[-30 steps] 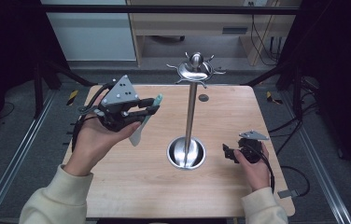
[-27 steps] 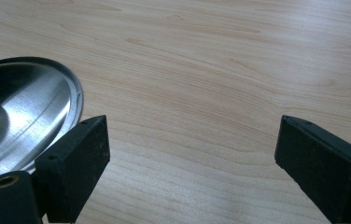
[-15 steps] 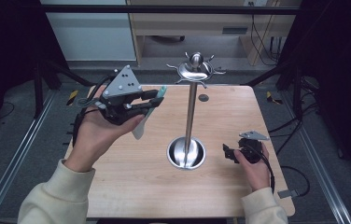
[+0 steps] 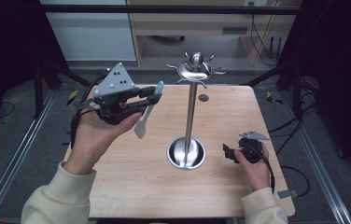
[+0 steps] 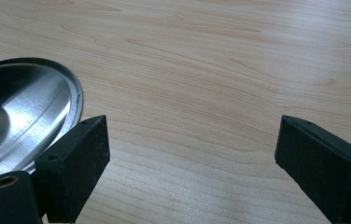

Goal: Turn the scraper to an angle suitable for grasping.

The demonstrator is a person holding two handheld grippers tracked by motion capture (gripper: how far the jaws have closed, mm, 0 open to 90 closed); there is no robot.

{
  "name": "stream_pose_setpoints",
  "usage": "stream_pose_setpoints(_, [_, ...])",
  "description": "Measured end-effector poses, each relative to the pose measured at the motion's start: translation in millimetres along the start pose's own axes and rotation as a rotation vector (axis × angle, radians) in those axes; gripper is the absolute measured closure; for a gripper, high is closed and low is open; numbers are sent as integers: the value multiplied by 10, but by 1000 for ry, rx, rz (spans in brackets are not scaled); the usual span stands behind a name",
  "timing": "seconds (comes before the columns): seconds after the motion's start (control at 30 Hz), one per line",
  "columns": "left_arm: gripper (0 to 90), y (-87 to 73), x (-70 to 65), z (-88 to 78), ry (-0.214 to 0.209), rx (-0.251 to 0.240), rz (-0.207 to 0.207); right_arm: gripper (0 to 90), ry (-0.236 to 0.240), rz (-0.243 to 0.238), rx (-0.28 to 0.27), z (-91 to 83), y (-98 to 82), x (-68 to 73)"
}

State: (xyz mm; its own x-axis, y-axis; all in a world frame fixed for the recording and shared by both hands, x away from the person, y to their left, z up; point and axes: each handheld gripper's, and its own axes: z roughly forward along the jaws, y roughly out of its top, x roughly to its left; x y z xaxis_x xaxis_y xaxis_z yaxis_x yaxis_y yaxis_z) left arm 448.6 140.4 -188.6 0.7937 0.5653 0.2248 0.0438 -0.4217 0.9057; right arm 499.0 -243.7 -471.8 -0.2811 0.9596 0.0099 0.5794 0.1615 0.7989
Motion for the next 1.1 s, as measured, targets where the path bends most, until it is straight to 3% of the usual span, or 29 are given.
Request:
stream_pose_setpoints(0.3, [742,13,18,66,-5,0,-19,105,5,2,3,6,0,-2])
stream_pose_setpoints(0.8, [742,49,-68,105,4,-5,-51,105,6,-5,0,7,2,3])
stream_pose_setpoints(1.1, [741,104,-116,155,6,10,-47,105,7,-6,-2,4,5,-2])
